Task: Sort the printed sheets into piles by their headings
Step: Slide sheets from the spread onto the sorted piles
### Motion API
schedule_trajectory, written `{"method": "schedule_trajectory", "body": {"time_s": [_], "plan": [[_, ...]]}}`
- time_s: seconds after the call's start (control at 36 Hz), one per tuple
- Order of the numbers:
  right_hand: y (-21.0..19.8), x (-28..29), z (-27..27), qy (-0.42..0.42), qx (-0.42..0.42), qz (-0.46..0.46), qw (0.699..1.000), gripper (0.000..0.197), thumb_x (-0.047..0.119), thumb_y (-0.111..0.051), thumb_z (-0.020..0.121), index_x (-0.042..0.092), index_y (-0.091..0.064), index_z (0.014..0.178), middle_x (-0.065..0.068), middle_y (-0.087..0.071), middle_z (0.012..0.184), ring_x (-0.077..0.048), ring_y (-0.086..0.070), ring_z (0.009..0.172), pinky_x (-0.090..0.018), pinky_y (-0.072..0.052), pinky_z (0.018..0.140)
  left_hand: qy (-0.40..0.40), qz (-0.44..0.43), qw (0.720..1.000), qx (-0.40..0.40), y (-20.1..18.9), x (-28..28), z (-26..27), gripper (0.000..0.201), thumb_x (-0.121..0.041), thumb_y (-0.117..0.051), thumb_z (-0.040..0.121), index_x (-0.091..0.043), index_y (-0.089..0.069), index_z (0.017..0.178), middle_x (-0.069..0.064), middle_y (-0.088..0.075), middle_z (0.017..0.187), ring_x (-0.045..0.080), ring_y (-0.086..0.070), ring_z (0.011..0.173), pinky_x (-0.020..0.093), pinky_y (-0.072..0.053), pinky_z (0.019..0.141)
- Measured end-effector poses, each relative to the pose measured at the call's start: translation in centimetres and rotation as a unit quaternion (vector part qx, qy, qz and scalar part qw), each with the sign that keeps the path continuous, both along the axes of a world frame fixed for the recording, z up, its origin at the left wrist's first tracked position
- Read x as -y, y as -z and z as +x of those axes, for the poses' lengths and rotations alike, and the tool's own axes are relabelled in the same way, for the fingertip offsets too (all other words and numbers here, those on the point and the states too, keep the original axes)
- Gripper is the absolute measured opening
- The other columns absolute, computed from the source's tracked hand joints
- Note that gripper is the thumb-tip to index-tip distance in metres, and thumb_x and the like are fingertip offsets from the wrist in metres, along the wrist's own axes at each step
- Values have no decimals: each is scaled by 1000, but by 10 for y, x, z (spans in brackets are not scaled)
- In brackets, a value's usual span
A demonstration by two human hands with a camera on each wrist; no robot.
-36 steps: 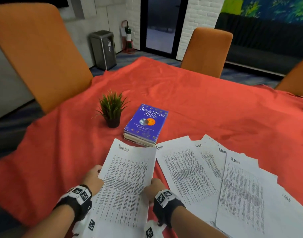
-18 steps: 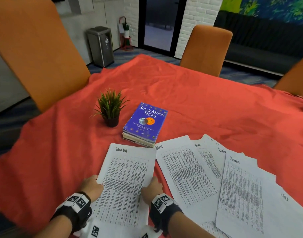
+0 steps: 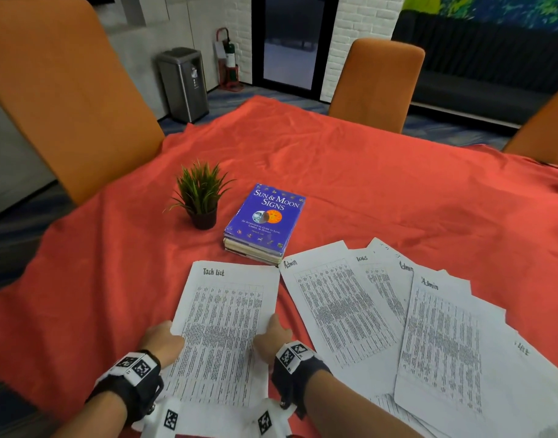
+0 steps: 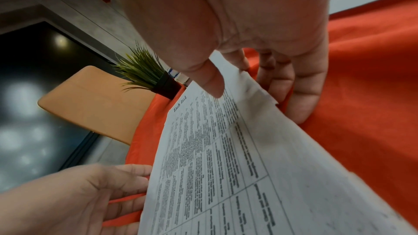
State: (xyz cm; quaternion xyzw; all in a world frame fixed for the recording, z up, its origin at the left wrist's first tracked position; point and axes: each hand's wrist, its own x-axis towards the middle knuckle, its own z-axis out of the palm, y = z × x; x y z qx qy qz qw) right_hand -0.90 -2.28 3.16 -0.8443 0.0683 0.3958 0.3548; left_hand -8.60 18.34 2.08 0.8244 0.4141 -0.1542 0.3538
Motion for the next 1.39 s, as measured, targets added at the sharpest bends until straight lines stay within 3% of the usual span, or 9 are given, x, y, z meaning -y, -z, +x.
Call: {"method": "schedule_trajectory", "body": {"time_s": [0.14,0.33,0.53,0.75,0.94,1.06,1.19,1.28,1.39], "plan": [[-2,33,7,-25,40,31,998,54,30,-49,77,20,-48,130,-11,-58,125,-29,-61,106,-42,-52,95,-40,72,994,66,-10,23,6,57,-20,-57,77,-18,-50,133,17,-53,123,36,-56,106,42,-47,96],[-21,161,24,143,111,-5,983,44,19,-54,89,14,-50,133,0,-62,81,-18,-61,76,-27,-48,75,-22,-194,970,143,-25,128,55,27,-15,-62,82,-16,-58,108,8,-64,90,23,-59,73,26,-45,61],[-19,309,30,339,122,-139,923,62,27,-69,83,13,-44,138,-21,-55,130,-35,-58,109,-37,-46,95,-66,-334,939,50,-4,211,81,13,-13,-59,91,-18,-50,99,4,-53,76,17,-50,61,26,-44,57],[-3,384,7,318,24,-256,913,106,56,-79,65,14,-23,145,-24,-45,136,-42,-51,120,-45,-48,95,0,-190,980,52,39,222,92,31,-33,-76,65,-19,-50,77,9,-68,63,27,-66,59,38,-56,64],[1,393,12,338,12,-198,920,72,18,-77,79,5,-32,134,-15,-49,105,-30,-50,86,-31,-42,57,68,-72,993,69,1,243,90,11,-13,-69,76,-11,-59,73,10,-67,77,28,-64,74,27,-47,69],[5,398,17,312,22,-202,928,45,15,-73,78,3,-49,114,-10,-59,94,-24,-54,74,-27,-44,54,47,-88,991,91,1,239,82,27,-10,-58,76,-9,-47,51,5,-49,52,26,-51,59,29,-35,55],[2,407,23,306,19,-154,939,21,12,-68,82,1,-56,69,-8,-57,67,-22,-56,61,-26,-46,54,66,-74,993,56,10,218,68,25,-26,-49,71,-3,-60,67,16,-66,75,33,-63,76,33,-47,69],[5,412,30,360,24,-126,924,23,4,-68,75,-10,-60,92,-16,-62,74,-28,-63,67,-25,-46,49,61,-70,994,54,8,215,58,21,-14,-50,84,-6,-58,66,14,-64,76,31,-60,75,31,-42,66],[6,411,33,451,44,-79,888,78,8,-76,65,-1,-40,134,-23,-61,110,-31,-62,80,-33,-54,64,66,-54,995,45,12,216,45,19,-7,-50,84,-10,-44,66,6,-45,63,20,-43,59,27,-29,57]]}}
